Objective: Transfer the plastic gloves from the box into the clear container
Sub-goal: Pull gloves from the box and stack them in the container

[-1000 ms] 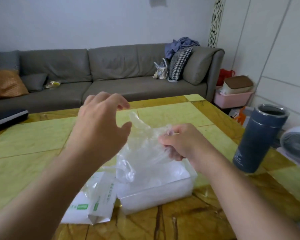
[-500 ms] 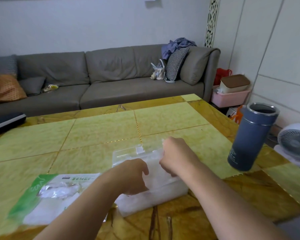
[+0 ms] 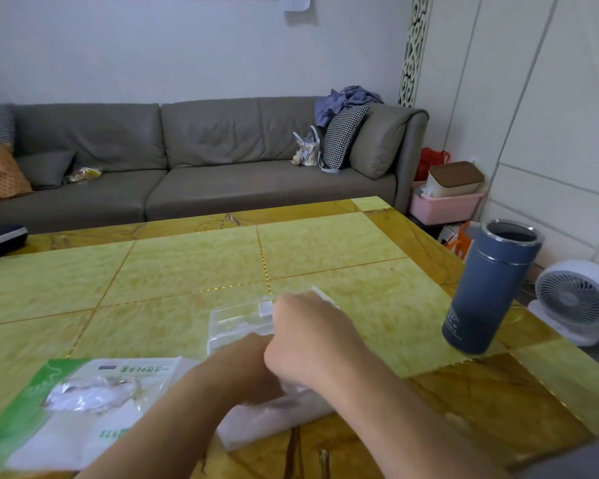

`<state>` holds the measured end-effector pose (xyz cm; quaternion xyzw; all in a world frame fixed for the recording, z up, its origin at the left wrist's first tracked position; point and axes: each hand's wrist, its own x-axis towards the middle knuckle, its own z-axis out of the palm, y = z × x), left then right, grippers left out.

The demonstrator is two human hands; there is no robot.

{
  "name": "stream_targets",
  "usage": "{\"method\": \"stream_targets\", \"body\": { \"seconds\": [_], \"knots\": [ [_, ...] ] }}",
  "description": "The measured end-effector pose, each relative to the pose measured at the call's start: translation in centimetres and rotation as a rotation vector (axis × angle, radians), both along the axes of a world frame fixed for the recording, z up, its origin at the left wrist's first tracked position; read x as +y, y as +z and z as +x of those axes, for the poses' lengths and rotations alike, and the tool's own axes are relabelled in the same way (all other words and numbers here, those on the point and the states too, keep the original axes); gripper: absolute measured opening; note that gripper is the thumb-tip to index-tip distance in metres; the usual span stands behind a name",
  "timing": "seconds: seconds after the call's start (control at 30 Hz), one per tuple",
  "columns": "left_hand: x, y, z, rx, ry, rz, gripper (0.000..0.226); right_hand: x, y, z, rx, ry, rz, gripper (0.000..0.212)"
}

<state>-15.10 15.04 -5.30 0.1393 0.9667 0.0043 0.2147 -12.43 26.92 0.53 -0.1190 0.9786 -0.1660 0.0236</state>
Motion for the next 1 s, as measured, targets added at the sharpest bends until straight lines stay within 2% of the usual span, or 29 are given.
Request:
{"method": "stream_targets", "body": {
  "seconds": [0.1, 0.2, 0.33, 0.43, 0.5, 0.57, 0.6, 0.67, 0.8, 0.9, 1.0],
  "knots": [
    [-0.1, 0.3, 0.3, 0.021, 0.016, 0.051, 0.014, 0.2, -2.0, -0.9, -0.195, 0.019, 0.065, 0.022],
    [-0.6, 0.2, 0.2, 0.024, -0.021, 0.087, 0.027, 0.7, -3.2, -1.7, -0.274, 0.019, 0.156, 0.015],
    [-1.7, 0.1, -0.1, 0.023, -0.051, 0.109, 0.027, 0.5, -4.5, -2.7, -0.271, 0.003, 0.276, 0.025],
    [-1.7, 0.5, 0.2, 0.066, -0.054, 0.038, 0.034, -0.2, -4.8, -3.7, -0.421, 0.031, 0.354, 0.040],
    [-1.2, 0.6, 0.4, 0.083, -0.037, -0.016, 0.040, -0.8, -5.0, -4.4, -0.484, 0.083, 0.393, 0.032],
    [-0.6, 0.5, 0.3, 0.013, -0.012, -0.064, 0.038, -0.9, -5.2, -4.4, -0.511, 0.147, 0.429, 0.007],
    [-0.5, 0.4, 0.3, -0.034, -0.011, -0.079, 0.038, -1.0, -5.3, -4.4, -0.522, 0.167, 0.427, 0.003],
    [-0.4, 0.3, 0.2, -0.097, -0.022, -0.098, 0.047, -0.5, -4.9, -4.1, -0.546, 0.148, 0.371, 0.011],
    [-0.4, 0.6, 0.1, -0.136, -0.009, -0.128, 0.061, 0.4, -4.1, -3.4, -0.496, 0.084, 0.326, 0.011],
    [-0.5, 0.6, 0.2, -0.138, 0.032, -0.092, 0.072, 0.6, -3.3, -1.9, -0.355, 0.019, 0.283, 0.031],
    [-0.5, 0.6, 0.4, -0.124, 0.047, -0.076, 0.072, 0.6, -2.6, -1.1, -0.148, 0.008, 0.269, 0.007]
  ]
}}
